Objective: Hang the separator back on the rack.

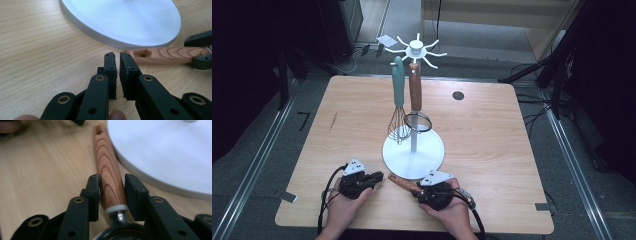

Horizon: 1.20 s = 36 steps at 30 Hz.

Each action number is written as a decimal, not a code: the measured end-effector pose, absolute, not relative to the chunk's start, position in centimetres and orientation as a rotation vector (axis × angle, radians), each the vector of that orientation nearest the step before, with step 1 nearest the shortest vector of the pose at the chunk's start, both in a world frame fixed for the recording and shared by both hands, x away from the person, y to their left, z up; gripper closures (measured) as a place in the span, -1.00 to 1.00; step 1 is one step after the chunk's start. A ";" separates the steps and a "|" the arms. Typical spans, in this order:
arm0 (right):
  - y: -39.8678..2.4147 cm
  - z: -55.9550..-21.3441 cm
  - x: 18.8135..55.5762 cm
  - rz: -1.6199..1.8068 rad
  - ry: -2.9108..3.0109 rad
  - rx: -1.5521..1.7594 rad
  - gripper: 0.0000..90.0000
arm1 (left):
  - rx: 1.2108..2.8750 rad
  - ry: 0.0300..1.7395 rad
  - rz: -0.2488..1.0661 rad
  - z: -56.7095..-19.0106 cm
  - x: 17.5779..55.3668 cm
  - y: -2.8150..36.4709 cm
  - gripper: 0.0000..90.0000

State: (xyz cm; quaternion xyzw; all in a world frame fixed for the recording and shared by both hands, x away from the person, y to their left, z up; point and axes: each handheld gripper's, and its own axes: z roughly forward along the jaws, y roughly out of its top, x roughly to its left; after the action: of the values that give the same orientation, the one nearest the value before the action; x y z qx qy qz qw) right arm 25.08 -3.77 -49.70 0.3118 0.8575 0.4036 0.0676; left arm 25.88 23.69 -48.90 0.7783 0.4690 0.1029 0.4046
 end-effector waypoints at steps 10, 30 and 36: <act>-3.0 -49.7 24.2 1.238 2.667 0.780 0.58 | 1.945 1.198 0.256 -48.7 25.6 24.5 0.87; -7.2 -48.0 22.2 1.256 2.582 0.954 0.93 | 1.992 1.179 0.239 -49.1 25.6 23.7 0.86; -8.0 -49.0 22.4 1.121 2.617 1.042 1.00 | 2.000 1.168 0.231 -49.1 25.5 23.4 0.86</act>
State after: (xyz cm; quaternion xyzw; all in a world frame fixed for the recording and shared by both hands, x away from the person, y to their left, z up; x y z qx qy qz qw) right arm 22.41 -7.95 -48.99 0.3433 0.8618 0.3693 0.0548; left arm 25.48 23.42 -49.06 0.7891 0.4608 0.0910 0.3960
